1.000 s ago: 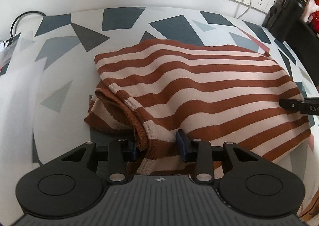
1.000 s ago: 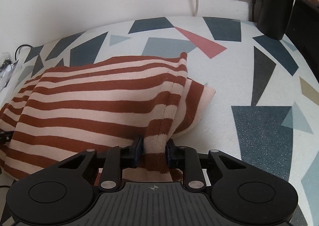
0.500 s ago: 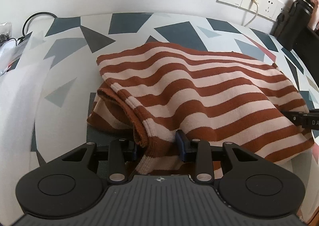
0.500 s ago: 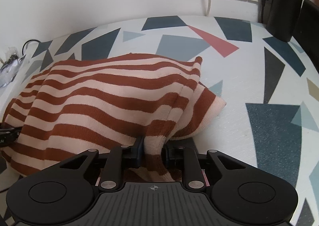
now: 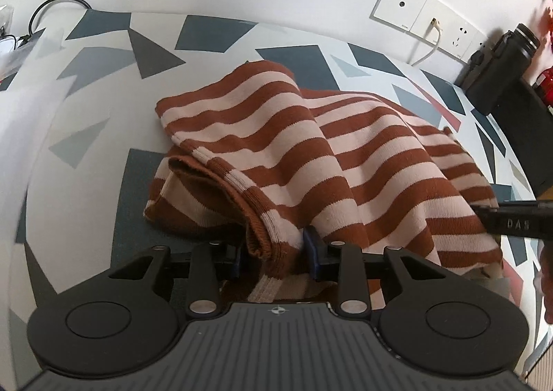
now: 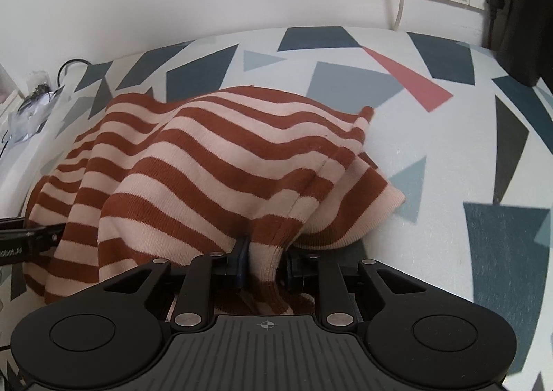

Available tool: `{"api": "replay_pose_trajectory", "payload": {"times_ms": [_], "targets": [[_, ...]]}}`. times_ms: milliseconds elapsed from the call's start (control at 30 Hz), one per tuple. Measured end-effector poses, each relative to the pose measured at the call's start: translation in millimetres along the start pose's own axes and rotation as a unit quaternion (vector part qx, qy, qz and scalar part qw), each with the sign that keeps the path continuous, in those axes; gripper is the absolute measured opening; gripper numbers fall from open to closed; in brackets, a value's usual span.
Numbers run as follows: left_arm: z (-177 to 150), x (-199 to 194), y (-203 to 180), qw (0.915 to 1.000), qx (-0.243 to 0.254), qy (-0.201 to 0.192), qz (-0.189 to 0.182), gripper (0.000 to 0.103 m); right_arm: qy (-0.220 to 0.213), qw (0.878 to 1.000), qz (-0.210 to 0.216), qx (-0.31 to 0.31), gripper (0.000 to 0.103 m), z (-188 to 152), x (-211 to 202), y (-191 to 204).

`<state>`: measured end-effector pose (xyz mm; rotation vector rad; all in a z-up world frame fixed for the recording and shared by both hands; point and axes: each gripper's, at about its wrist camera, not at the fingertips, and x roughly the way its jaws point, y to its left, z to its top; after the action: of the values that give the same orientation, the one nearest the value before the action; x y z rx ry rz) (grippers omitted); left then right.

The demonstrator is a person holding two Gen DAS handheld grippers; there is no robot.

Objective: Fold clothes
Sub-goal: 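Lift the held sweater edge with both grippers and fold it over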

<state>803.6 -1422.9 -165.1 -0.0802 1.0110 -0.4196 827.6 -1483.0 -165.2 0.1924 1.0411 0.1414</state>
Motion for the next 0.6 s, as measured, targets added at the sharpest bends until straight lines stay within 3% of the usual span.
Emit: {"api": "replay_pose_trajectory", "payload": {"times_ms": [167, 367, 467, 600], "targets": [[5, 4, 7, 0.9998, -0.019, 0.003, -0.01, 0.033, 0.014, 0.999, 0.008, 0.031, 0.024, 13, 4, -14], [8, 4, 17, 0.999, -0.037, 0.009, -0.022, 0.036, 0.018, 0.994, 0.028, 0.104, 0.048, 15, 1, -37], [11, 2, 25, 0.9988, -0.046, 0.005, -0.017, 0.045, 0.013, 0.991, 0.028, 0.127, 0.055, 16, 2, -45], [16, 1, 33, 0.9983, -0.058, 0.001, 0.001, 0.064, 0.007, 0.991, 0.009, 0.13, 0.061, 23, 6, -46]]}}
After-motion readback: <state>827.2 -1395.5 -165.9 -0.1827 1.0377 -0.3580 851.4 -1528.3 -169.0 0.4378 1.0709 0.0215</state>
